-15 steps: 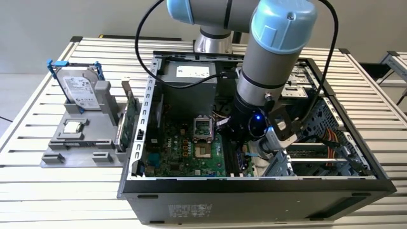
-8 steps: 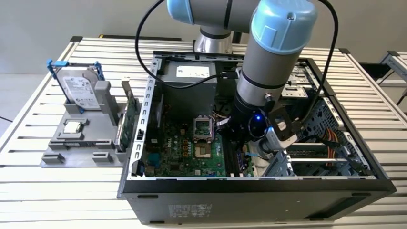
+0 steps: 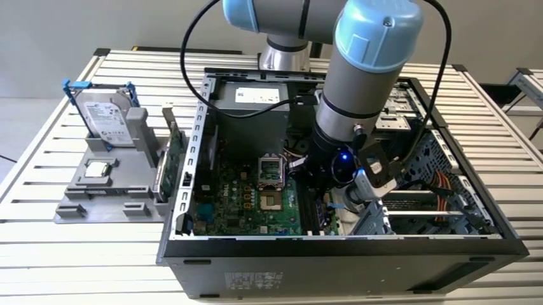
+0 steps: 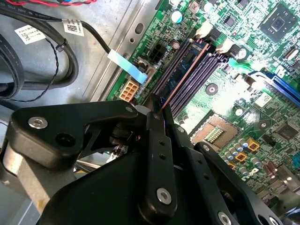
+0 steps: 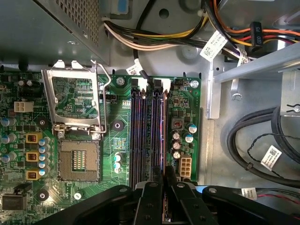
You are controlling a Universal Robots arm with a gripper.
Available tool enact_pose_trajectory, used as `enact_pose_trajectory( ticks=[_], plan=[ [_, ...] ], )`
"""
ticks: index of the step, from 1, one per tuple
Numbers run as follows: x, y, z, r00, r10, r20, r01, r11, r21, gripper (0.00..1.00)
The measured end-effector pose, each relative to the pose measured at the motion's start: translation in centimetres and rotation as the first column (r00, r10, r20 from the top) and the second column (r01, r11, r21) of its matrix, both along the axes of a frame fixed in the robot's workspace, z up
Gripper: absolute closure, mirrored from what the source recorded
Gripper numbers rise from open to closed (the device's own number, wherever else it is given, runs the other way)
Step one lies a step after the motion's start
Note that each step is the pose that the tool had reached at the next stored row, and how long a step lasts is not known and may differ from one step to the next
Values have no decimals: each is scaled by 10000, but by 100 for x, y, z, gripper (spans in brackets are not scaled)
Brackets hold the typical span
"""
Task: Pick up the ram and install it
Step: 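Insert the ram into the slot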
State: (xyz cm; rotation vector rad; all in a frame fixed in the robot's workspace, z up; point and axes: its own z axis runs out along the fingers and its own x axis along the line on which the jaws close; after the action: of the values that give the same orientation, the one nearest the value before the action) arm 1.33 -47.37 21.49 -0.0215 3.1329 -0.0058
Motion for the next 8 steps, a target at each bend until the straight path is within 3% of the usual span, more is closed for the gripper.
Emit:
enact_pose_trajectory(
  ticks=[4, 5, 8],
  plan=[
    [0, 0, 0, 10000, 0, 3, 0, 10000, 0, 100],
    [0, 0, 0, 10000, 0, 4, 0, 10000, 0, 0],
    [0, 0, 0, 10000, 0, 5, 0, 10000, 0, 0]
  ],
)
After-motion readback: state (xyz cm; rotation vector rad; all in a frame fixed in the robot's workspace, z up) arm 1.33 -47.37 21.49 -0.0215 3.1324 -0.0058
